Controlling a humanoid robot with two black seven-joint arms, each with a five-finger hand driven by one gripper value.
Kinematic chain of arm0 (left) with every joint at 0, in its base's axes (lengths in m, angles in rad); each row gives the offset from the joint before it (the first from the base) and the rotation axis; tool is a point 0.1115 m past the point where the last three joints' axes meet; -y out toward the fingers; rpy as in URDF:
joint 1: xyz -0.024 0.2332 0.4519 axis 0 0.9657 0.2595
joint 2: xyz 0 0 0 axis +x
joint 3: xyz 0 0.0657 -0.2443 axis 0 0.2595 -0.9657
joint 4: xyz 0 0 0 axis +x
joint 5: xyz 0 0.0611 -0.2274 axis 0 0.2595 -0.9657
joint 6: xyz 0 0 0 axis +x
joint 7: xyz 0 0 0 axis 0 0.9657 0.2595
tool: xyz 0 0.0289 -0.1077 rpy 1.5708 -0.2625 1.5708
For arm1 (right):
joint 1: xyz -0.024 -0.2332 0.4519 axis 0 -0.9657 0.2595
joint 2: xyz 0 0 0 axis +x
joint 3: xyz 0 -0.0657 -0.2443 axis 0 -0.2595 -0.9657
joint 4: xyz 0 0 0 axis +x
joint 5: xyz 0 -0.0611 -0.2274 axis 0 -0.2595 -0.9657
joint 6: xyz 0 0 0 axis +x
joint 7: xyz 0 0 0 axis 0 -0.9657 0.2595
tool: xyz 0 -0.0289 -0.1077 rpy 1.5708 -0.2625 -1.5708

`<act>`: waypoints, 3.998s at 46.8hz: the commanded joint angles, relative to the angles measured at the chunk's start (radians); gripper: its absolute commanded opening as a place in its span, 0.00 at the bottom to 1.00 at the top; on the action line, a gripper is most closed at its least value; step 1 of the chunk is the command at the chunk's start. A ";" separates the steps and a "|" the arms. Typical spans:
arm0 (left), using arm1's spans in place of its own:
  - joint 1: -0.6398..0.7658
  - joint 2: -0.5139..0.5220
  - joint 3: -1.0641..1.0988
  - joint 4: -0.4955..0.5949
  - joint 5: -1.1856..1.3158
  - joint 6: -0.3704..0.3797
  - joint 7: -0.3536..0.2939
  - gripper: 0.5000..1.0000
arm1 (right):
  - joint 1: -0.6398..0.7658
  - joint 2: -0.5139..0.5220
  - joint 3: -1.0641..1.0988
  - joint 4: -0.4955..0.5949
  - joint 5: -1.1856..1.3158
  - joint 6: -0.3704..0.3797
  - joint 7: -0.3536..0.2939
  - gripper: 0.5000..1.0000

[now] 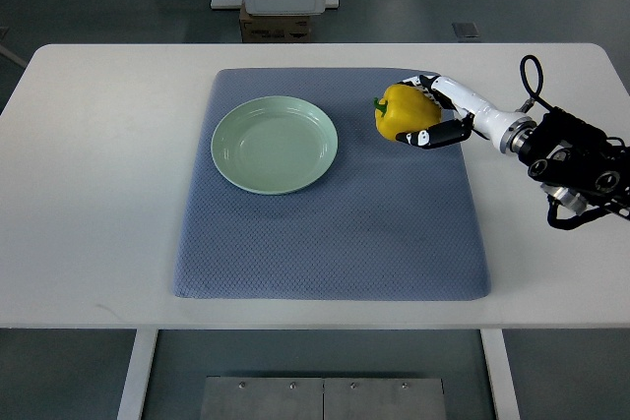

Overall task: Place yellow pepper on plate with right hand
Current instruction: 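Lift the yellow pepper up and away from the mat with the right hand, then carry the pepper over the green plate and lower it onto the plate, then open the right hand fingers to release the pepper on the plate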

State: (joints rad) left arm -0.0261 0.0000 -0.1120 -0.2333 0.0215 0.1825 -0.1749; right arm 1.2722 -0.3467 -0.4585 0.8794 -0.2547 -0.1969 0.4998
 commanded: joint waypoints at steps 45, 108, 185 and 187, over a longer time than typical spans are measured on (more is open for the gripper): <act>0.000 0.000 0.000 0.000 0.000 0.000 0.000 1.00 | 0.205 0.270 0.044 -0.114 -0.003 0.109 -0.053 0.00; 0.000 0.000 0.000 0.000 0.000 0.002 0.000 1.00 | 0.035 0.347 0.047 -0.252 -0.001 0.226 -0.052 0.00; 0.000 0.000 0.000 0.000 0.000 0.000 0.000 1.00 | 0.022 0.347 0.096 -0.172 -0.003 0.218 -0.103 0.00; 0.000 0.000 0.000 0.000 0.000 0.000 0.000 1.00 | 0.024 0.347 0.098 -0.172 -0.002 0.217 -0.103 0.00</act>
State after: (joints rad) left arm -0.0261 0.0000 -0.1120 -0.2333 0.0215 0.1825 -0.1749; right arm 1.2945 0.0000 -0.3620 0.7072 -0.2582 0.0215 0.3974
